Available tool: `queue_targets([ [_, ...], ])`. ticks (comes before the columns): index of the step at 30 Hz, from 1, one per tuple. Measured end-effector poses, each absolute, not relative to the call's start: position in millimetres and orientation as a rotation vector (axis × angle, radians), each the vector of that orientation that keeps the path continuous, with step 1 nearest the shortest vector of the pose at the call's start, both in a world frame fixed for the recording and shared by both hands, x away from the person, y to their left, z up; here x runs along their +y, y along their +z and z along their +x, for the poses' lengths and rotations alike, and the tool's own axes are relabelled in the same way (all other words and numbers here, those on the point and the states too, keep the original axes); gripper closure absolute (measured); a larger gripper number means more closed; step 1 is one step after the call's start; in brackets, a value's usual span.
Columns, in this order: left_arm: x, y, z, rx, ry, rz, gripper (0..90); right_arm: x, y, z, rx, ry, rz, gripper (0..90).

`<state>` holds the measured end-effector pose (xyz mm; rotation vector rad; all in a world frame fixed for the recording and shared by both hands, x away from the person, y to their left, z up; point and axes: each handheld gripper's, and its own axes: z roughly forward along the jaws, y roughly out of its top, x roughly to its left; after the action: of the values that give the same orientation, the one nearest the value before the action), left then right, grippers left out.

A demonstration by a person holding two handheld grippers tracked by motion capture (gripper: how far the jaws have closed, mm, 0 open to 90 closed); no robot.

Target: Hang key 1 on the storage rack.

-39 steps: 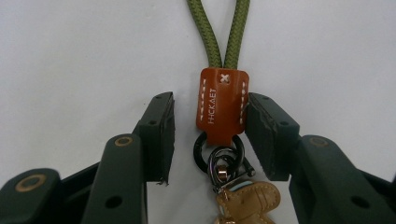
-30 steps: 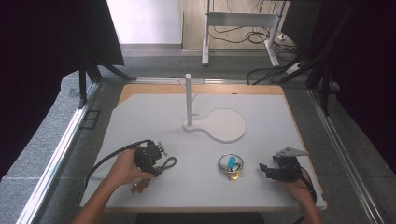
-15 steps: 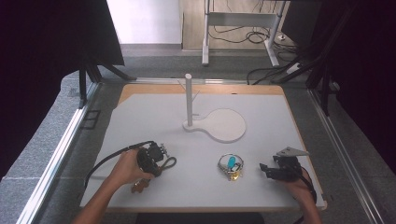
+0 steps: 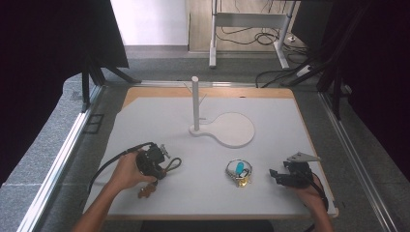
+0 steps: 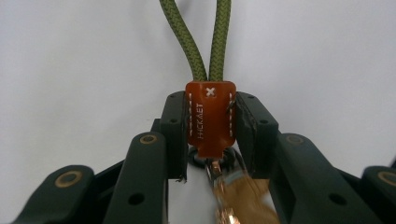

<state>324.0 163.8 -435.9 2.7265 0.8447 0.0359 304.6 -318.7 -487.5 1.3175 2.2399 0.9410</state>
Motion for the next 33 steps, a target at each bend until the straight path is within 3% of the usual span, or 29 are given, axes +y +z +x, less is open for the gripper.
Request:
queue_targets([
  [16,190,-381,333,0.828,0.047,2.526,66.5,-320,-488,305,2.241,0.936,1.324,30.3],
  [33,185,-345,355,0.801,0.058,2.52,66.5,-322,-488,305,2.234,0.934,1.329,30.3],
])
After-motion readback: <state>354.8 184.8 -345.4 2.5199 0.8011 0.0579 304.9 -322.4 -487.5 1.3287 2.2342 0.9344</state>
